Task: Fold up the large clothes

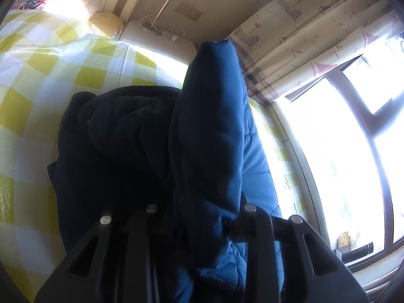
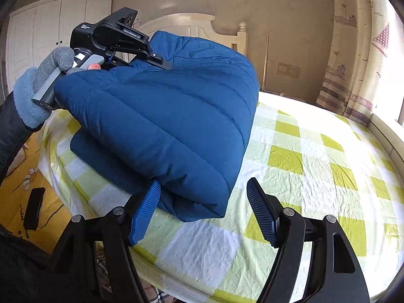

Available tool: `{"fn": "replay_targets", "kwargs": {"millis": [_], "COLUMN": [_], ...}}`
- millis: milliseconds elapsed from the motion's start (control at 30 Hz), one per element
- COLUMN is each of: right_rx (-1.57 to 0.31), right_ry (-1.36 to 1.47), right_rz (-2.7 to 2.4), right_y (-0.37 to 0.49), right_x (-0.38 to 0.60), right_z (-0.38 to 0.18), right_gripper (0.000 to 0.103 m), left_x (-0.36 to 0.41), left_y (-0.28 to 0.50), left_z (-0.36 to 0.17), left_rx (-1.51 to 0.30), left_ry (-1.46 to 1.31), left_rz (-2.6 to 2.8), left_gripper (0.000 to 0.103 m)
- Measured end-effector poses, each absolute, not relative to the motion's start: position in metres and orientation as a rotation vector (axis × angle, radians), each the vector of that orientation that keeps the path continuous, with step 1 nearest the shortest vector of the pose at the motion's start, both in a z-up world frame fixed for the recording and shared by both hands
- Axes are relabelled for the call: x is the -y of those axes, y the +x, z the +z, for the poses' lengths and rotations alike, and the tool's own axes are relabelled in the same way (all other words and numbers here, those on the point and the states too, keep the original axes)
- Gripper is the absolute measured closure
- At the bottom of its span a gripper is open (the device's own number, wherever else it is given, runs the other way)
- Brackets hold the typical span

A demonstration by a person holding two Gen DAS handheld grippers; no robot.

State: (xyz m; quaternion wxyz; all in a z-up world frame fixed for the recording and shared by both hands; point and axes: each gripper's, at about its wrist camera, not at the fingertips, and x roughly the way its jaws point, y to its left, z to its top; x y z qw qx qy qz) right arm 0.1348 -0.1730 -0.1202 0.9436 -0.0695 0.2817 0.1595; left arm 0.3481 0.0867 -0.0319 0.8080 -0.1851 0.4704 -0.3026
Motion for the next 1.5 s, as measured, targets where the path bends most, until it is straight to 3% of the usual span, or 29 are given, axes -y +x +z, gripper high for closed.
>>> {"fn": "replay_targets", "kwargs": {"millis": [67,133,333,467,567,800,967,1200,1367,1467,1500], "right_rx": [-0.61,-0.637,-0.603,-0.624,-0.615,-0.646,-0.642,-0.528,-0.408,-0.422,-0.467], "right_ry": [-0.116,-0.084,-0.224,-0.217,-0.252,-0.246,-0.214,-0.143,-0.243,-0.348,-0.395], "right_rz": [0.298,0.314,0.28,0.296,0.306,0.306,0.373,0.5,0.608,0.708,0.736], "right_y": [0.14,0.145,0.136,0.139,0.14,0.145,0.144,0.126,0.14,0.15,0.156], "right_x": [0.173,0.175,0.154,0.153,0.149,0.15,0.156,0.172,0.092,0.037,0.02], "right_z": [-0.134,-0.142,-0.136,-0.142,-0.141,-0.14,-0.129,-0.065,-0.031,-0.046,-0.061], "right_gripper": [0.043,0.062,0.066,0.072,0.073,0.075,0.074,0.073,0.073,0.073,0.073], "left_x": [-0.085,-0.079,-0.082,-0.137,-0.182,-0.153,-0.168,-0.165,-0.173,-0.165,-0.165], "left_y": [0.343,0.336,0.289,0.315,0.328,0.306,0.325,0.321,0.319,0.318,0.317], "left_z": [-0.027,-0.015,0.054,-0.026,-0.092,-0.018,-0.086,-0.084,-0.083,-0.071,-0.069], "left_rx": [-0.987,-0.95,-0.756,-0.857,-0.849,-0.757,-0.832,-0.819,-0.826,-0.835,-0.839], "left_ry": [-0.391,-0.362,-0.256,-0.375,-0.656,-0.351,-0.4,-0.36,-0.389,-0.344,-0.327], "left_rz": [-0.644,-0.639,-0.725,-0.613,-0.723,-0.69,-0.626,-0.585,-0.588,-0.562,-0.552], "left_gripper": [0.079,0.083,0.087,0.087,0.085,0.086,0.081,0.08,0.078,0.075,0.069]}}
